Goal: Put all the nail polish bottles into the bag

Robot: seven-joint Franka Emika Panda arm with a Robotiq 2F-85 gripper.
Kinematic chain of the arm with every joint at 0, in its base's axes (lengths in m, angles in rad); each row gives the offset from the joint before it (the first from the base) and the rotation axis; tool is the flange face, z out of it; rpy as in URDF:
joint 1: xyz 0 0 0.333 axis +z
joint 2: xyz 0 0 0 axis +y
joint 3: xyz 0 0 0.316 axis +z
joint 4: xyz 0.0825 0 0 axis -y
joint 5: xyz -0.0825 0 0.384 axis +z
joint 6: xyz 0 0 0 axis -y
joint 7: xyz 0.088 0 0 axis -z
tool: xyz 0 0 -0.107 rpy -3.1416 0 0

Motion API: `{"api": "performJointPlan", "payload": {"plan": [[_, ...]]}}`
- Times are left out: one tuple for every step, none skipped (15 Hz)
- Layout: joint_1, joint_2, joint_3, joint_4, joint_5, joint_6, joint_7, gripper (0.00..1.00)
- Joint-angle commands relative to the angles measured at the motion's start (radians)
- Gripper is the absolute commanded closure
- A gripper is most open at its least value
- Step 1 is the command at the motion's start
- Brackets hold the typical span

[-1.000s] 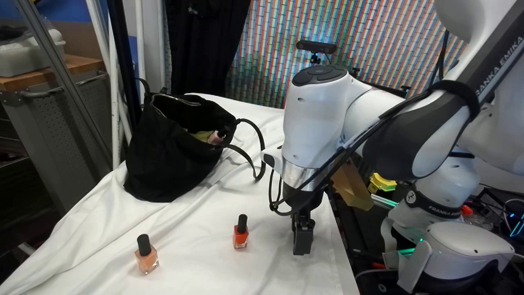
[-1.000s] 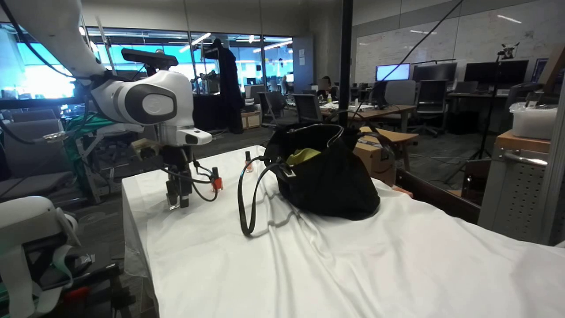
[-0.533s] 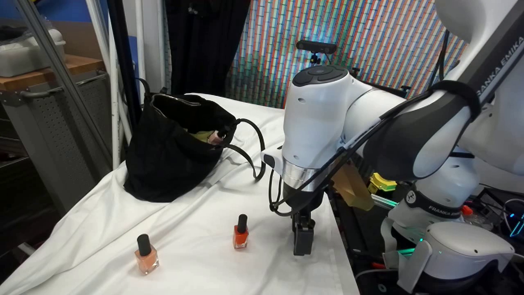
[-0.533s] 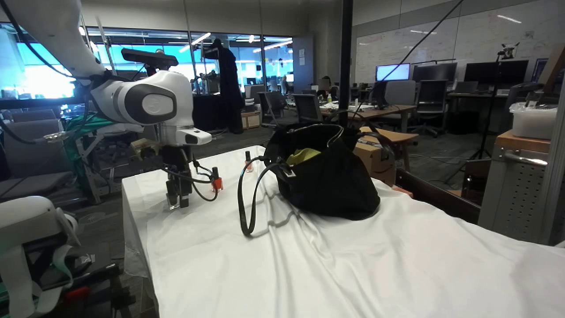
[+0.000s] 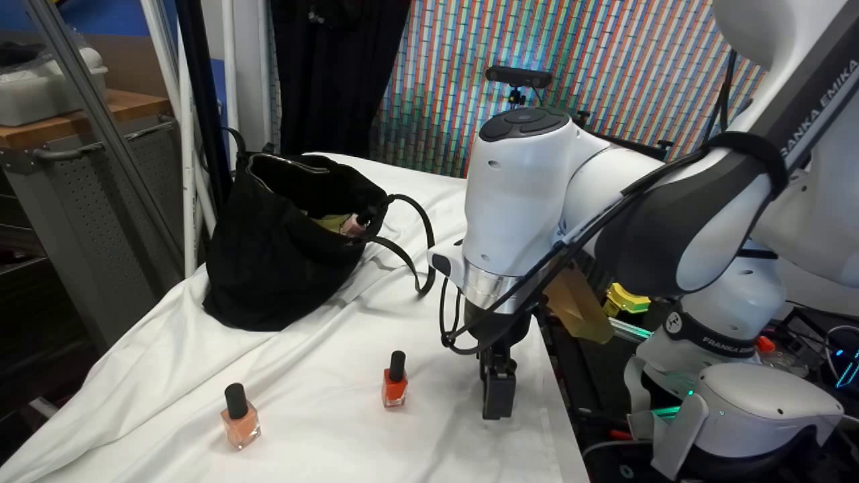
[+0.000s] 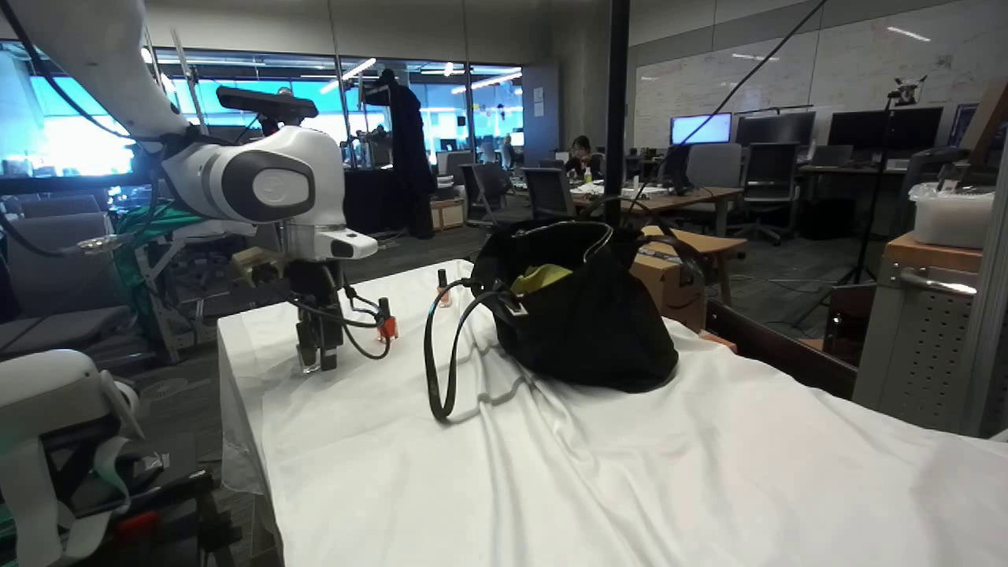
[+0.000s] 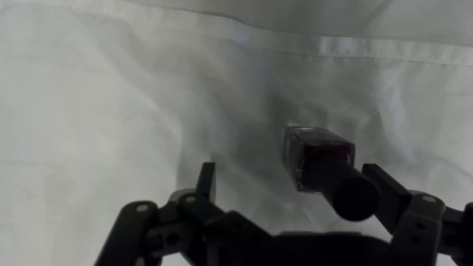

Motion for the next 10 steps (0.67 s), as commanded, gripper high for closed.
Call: {"api": "performJointPlan", "payload": {"plan": [[0.004,-0.001,0.009,-0.016,0.056,0.047,-0.046,0.00],[0.005,0.001,0.010,-0.019,0.061,0.054,-0.049,0.00],[0.006,0.001,0.011,-0.021,0.069,0.060,-0.055,0.00],[0.006,0.001,0.012,-0.024,0.073,0.064,-0.059,0.00],[0.006,0.003,0.013,-0.027,0.078,0.070,-0.062,0.00],[0.006,0.003,0.013,-0.029,0.083,0.075,-0.066,0.00],[0.006,0.004,0.014,-0.033,0.084,0.079,-0.069,0.00],[0.006,0.004,0.014,-0.035,0.086,0.083,-0.073,0.00],[0.006,0.004,0.014,-0.038,0.087,0.087,-0.074,0.00],[0.006,0.005,0.013,-0.042,0.086,0.092,-0.075,0.00]]}}
